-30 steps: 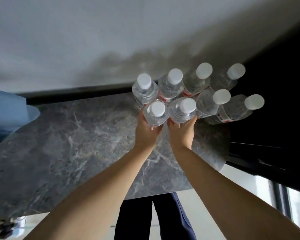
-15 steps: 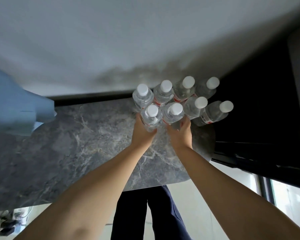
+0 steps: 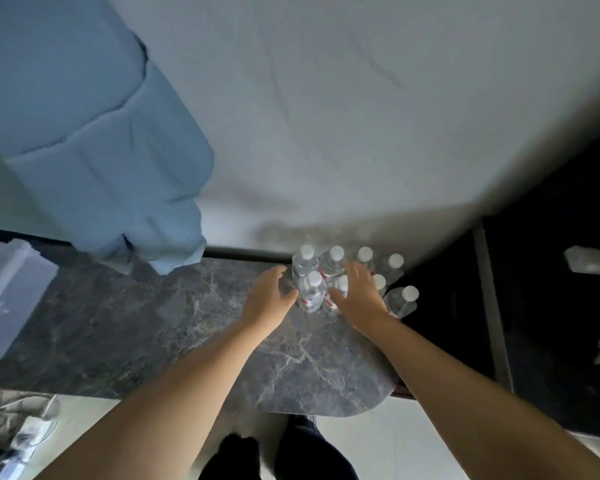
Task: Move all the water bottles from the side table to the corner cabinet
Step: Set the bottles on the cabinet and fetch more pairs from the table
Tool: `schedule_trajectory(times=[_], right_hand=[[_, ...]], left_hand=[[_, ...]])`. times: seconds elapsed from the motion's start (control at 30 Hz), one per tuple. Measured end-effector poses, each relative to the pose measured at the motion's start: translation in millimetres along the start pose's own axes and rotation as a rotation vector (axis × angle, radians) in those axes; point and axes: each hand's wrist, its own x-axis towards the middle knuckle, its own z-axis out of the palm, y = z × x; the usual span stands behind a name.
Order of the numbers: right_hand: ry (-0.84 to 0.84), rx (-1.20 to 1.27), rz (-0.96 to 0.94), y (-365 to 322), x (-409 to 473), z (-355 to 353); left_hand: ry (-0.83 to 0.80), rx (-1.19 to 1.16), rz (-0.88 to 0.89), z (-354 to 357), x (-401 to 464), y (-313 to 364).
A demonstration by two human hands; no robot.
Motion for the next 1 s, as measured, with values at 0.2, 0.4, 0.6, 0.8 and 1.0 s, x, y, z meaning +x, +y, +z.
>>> schedule_trajectory(times=[0.2,0.4,0.6,0.8,1.0], right_hand=[[-0.029,-0.409,-0.263,-62.2,-12.7,-2.6],[-0.071,-0.547,-0.551,-160.2,-51.5,46.0],[-0.100,-0.650,-0.838,-270.8,-155.8,131.0],[-0.186,-0.652,-1.141,-360.4,-285.2,222.4],[-0.259,-0.691,-1.369,-419.1,-381.5,290.9]], left_hand=[[0.171,0.330,0.134,-87.6,-53.5,-11.9],[0.386,0.408,-0.028,-169.7,-152.9,-81.2],[0.528,0.448,-0.243,-230.0,-302.8,-173.0],[0.640,0.361,-0.490,-269.7,-469.9,-251.8],[0.778,0.309,-0.661,-290.4,-589.8,-304.0]])
